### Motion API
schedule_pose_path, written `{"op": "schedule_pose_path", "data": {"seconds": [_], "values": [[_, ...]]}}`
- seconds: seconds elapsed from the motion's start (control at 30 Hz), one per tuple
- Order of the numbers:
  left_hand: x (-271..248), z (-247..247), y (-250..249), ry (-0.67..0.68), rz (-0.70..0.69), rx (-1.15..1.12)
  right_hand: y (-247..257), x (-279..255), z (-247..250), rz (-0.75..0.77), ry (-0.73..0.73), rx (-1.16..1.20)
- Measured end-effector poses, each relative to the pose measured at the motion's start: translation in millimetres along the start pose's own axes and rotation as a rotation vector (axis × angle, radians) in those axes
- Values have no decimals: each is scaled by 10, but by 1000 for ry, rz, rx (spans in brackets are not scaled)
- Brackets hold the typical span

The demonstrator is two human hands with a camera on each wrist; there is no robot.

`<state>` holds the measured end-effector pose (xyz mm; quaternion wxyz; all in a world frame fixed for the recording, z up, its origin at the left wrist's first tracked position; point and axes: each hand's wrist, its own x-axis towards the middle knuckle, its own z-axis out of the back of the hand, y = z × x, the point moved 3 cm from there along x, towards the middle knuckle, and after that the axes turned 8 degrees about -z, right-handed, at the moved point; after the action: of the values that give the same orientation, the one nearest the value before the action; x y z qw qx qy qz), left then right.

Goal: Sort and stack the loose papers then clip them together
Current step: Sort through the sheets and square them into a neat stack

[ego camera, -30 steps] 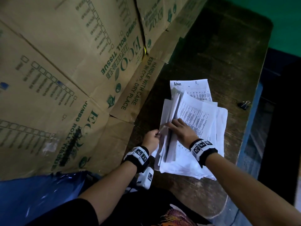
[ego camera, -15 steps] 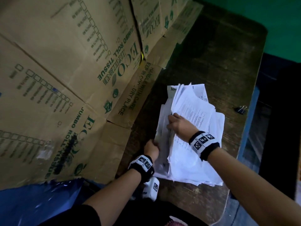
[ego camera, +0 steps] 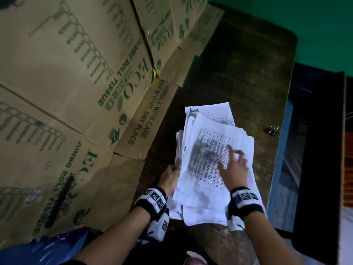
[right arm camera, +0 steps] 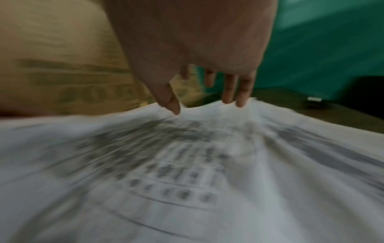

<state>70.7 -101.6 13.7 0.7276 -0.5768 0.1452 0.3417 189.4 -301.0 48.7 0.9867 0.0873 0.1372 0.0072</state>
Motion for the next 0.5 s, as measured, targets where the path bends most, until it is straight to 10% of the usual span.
{"op": "schedule_pose_path", "data": {"seconds": [0.13, 0.5], "values": [[23, -84, -85, 30, 21, 84, -810, -172, -174, -569, 231, 69], [-89, -330, -178, 29, -15, 137, -791, -532, -400, -422, 161, 276]]}}
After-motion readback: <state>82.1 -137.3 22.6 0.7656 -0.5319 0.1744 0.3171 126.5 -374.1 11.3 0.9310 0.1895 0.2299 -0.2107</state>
